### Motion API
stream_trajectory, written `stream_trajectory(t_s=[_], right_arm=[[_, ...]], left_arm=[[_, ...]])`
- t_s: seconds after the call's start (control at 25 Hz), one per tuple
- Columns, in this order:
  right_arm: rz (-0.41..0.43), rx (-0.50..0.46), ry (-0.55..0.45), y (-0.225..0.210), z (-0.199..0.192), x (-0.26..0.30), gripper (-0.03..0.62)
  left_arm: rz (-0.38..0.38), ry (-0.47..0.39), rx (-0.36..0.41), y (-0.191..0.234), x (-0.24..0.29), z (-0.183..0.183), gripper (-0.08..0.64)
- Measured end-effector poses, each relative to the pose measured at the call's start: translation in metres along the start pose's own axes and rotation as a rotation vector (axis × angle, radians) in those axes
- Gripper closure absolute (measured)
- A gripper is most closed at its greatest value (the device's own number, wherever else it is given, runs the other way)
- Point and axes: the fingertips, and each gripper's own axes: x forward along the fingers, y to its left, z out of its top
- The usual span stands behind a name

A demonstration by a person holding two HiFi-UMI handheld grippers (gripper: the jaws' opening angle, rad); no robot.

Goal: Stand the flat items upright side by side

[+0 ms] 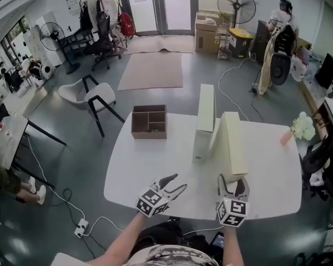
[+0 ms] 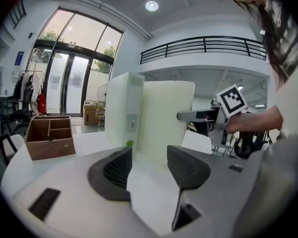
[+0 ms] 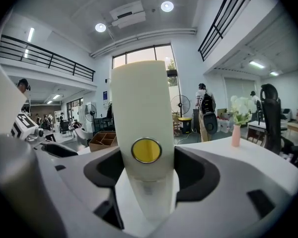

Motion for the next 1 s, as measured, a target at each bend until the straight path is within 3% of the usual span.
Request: stream_trajectory(t_s=[0.32,0.68,0.84,1.0], right_arm=[[-0.053,0.016,-0.019,0.01,0.019,0.063,0.279],[-0.074,0.018,-0.05,0.014,0.034,0.107,0.275],[-0.026,0.003,-0.041,0.015,0.035,0.113,0.268],[0.09,-0.026,0.012,0.023,0.02,0.106,0.263]], left_arm=[[-0.03,-0.008,-0.002,0.046,0.003,0.009,0.333],[-0.051,-0.007,-0.013,0.067,0.002,0.01,0.333],[-0.048,-0.002,-0.021,0.073,0.004,0.008,0.333],[-0.064,0.002,-0.016,0.074,0.009,0.011,0.334]])
